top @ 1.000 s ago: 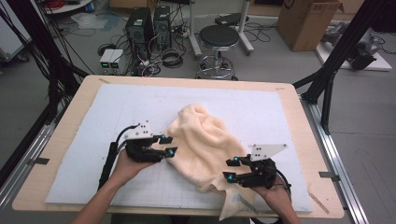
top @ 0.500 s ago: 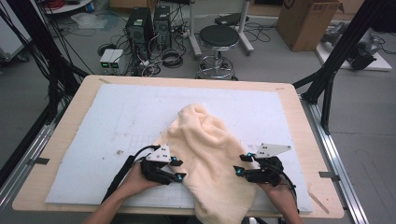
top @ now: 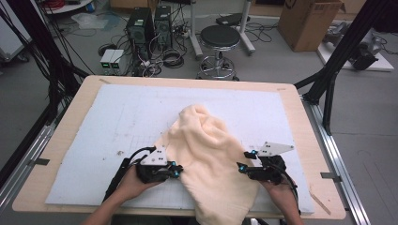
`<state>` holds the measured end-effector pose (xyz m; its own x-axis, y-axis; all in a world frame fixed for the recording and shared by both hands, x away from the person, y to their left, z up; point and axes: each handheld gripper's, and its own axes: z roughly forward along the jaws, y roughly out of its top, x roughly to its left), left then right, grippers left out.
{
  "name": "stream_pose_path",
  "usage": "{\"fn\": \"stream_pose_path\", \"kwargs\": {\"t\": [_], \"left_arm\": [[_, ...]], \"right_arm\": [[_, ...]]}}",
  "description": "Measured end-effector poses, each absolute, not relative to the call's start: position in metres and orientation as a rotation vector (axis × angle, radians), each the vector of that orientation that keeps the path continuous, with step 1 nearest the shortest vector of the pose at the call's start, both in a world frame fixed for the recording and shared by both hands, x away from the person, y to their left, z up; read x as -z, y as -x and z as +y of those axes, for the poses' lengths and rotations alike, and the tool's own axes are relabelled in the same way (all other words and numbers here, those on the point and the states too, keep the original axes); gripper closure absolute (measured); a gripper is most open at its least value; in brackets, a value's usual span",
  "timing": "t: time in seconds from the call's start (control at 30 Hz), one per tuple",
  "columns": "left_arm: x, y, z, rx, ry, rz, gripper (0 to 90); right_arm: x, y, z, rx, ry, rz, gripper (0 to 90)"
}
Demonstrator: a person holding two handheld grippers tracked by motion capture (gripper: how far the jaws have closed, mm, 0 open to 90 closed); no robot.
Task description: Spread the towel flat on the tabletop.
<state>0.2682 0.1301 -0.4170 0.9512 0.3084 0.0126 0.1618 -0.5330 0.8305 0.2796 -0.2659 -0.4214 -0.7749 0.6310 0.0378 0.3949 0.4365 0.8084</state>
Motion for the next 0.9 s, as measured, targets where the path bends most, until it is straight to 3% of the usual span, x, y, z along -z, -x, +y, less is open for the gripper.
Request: {"fn": "stream_pose_path", "kwargs": {"t": [0.3,0.53,0.7,0.9], "left_arm": [[0.411,-0.216,0.173,-0.222,-2.108,0.370,85.2],[0.415,-0.185,0.186,-0.133,-2.096,0.359,84.4],[0.402,-0.196,0.187,-0.103,-2.039,0.354,63.0],[0.384,-0.248,0.174,-0.180,-1.973,0.411,53.2]], "right_arm": [[0.418,-0.284,-0.255,-1.315,-0.833,2.436,45.7],[0.421,-0.293,-0.232,-1.311,-0.760,2.510,45.9],[0.420,-0.297,-0.227,-1.320,-0.758,2.509,46.0],[0.418,-0.299,-0.231,-1.332,-0.773,2.478,46.5]]}}
